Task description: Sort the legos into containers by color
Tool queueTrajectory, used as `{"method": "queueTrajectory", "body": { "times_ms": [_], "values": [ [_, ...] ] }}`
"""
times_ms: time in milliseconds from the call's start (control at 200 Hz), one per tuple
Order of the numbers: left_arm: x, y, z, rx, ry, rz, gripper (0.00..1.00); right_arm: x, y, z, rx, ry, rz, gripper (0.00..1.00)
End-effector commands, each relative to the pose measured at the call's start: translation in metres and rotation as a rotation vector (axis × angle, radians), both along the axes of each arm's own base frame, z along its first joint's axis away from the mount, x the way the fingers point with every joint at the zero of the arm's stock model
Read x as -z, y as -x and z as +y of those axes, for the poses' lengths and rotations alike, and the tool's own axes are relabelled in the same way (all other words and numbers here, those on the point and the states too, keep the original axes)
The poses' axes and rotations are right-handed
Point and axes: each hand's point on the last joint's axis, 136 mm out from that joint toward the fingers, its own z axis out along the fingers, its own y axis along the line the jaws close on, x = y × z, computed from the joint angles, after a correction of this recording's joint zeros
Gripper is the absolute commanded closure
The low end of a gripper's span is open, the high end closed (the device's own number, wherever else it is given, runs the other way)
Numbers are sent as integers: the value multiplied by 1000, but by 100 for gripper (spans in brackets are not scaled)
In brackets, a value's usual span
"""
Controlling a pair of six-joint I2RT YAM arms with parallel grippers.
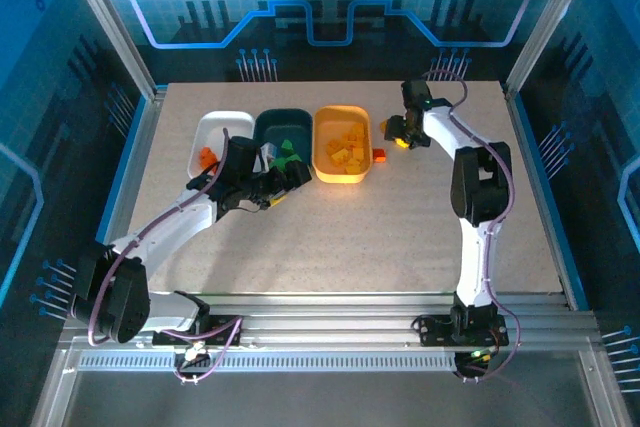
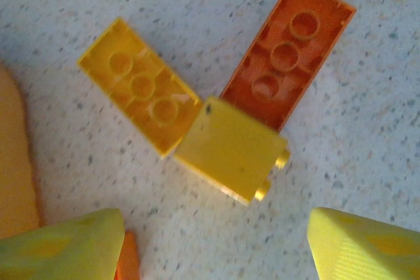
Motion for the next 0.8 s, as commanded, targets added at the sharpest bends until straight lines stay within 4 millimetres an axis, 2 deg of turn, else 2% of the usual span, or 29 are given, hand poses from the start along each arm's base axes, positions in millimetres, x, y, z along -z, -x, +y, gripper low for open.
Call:
{"method": "queueTrajectory", "body": {
  "times_ms": [0, 105, 130, 145, 215, 340, 395, 435, 455, 585, 685, 735, 795],
  "values": [
    [-7, -3, 1, 10, -29, -31, 1, 16, -1, -9, 38, -6, 69, 24],
    [-5, -6, -2, 11, -22, -27, 1, 28, -6, -7, 53, -22, 91, 23],
    [-4, -6, -2, 11, -23, -24, 1, 25, -8, -8, 65, -16, 87, 23],
    [-4, -6, -2, 11, -23, -23, 1, 36, -6, -9, 71, -11, 112, 23],
    [-3, -6, -2, 16, -29, -22, 1, 43, -8, -12, 90, -4, 123, 25],
    [-3, -6, 1, 14, -44, -28, 1, 41, -9, -15, 109, -5, 102, 35],
    [-2, -5, 3, 13, -47, -28, 1, 37, -8, -16, 111, -6, 85, 43],
    [-2, -5, 4, 10, -48, -25, 1, 42, -6, -16, 110, -4, 89, 48],
    [-2, -5, 4, 8, -48, -26, 1, 30, -7, -16, 108, -7, 63, 50],
    [0, -5, 6, 3, -46, -25, 1, 17, -3, -19, 102, 1, 21, 58],
    [-1, -5, 6, 3, -44, -27, 1, 2, 4, -19, 93, 1, -13, 60],
    [-2, -6, 8, -2, -46, -28, 1, -10, 9, -14, 81, -1, -35, 60],
    [-3, -7, 12, -14, -47, -33, 1, -27, 17, 0, 44, -9, -74, 60]
  ]
}}
